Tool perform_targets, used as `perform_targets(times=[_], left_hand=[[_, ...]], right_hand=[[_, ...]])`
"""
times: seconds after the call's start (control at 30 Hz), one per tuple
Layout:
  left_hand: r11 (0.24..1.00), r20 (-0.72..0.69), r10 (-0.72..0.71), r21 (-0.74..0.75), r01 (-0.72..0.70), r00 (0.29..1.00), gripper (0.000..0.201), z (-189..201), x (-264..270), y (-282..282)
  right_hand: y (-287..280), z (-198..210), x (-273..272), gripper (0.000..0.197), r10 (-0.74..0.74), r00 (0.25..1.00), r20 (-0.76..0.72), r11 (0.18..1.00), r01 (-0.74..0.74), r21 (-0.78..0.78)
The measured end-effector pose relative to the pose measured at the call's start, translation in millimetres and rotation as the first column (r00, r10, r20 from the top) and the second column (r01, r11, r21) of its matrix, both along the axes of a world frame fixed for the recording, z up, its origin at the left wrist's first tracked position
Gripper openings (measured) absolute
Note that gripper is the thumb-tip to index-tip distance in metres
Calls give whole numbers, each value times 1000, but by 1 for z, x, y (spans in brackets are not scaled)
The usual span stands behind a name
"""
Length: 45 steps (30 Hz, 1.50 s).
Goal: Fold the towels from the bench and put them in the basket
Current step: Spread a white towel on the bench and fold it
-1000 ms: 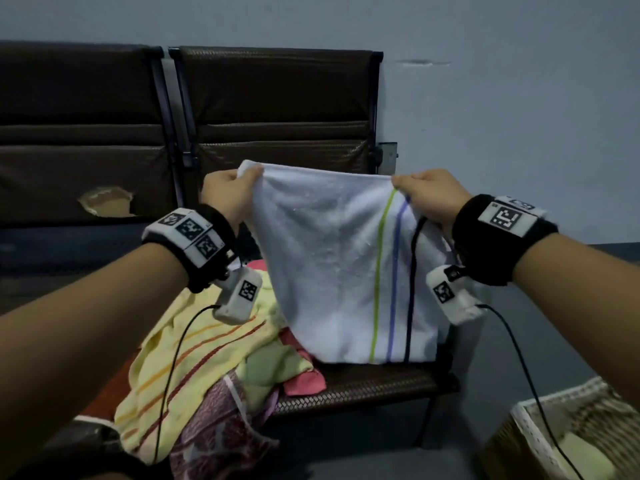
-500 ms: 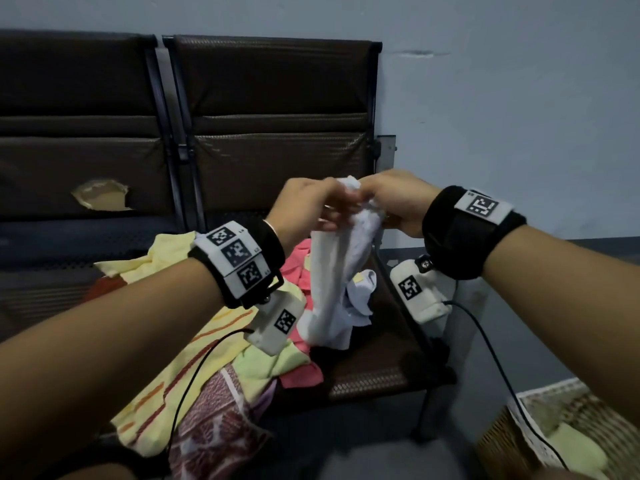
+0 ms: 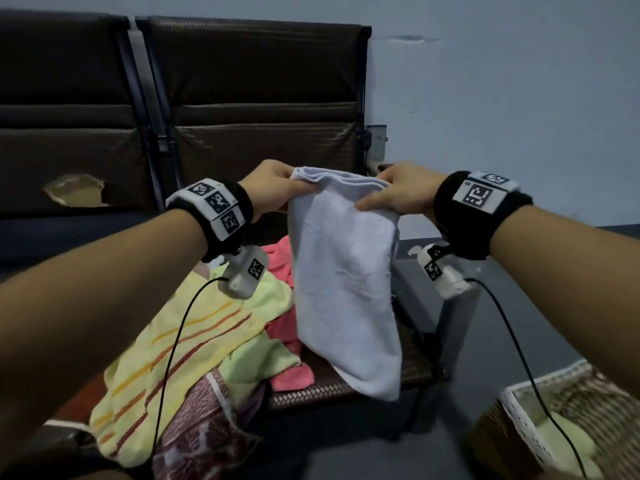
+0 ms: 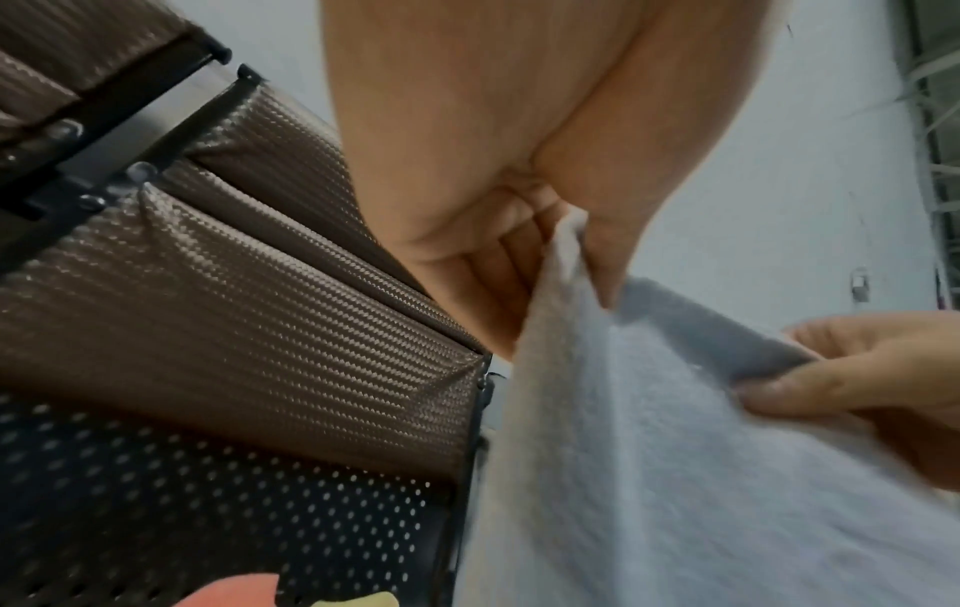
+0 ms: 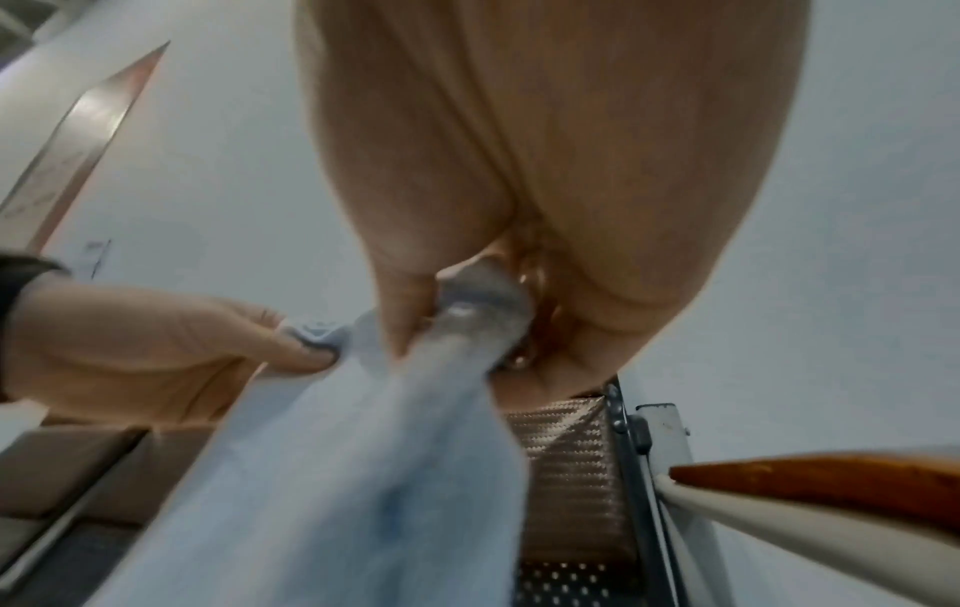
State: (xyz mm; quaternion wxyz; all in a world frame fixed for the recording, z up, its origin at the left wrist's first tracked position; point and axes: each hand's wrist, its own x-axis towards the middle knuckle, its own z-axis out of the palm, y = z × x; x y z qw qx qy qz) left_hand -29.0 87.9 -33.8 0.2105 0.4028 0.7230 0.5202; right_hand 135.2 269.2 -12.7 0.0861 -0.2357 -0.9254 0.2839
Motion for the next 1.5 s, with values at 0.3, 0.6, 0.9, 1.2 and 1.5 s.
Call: perform_targets(times=[0.3, 0.6, 0.9, 1.2, 1.5], left_hand=[[894, -61, 157, 434, -115, 986, 14, 21, -14, 28], [987, 58, -113, -104, 119, 992, 13, -79, 8, -45], [737, 282, -273, -554, 388, 920, 25, -138, 39, -45], [906, 101, 175, -407, -120, 979, 13, -167, -5, 22], [894, -142, 284, -320, -315, 948, 19, -199, -31, 40]], right_hand=[[19, -1, -31, 12, -53, 773, -633, 994, 99, 37], [-18, -76, 31, 11, 207, 976, -62, 975, -211, -71], [-31, -156, 53, 22, 253, 887, 386, 819, 16, -574], [9, -179, -17, 4, -159, 975, 157, 957, 192, -218], [10, -194, -31, 55, 1, 999, 38, 999, -3, 45]])
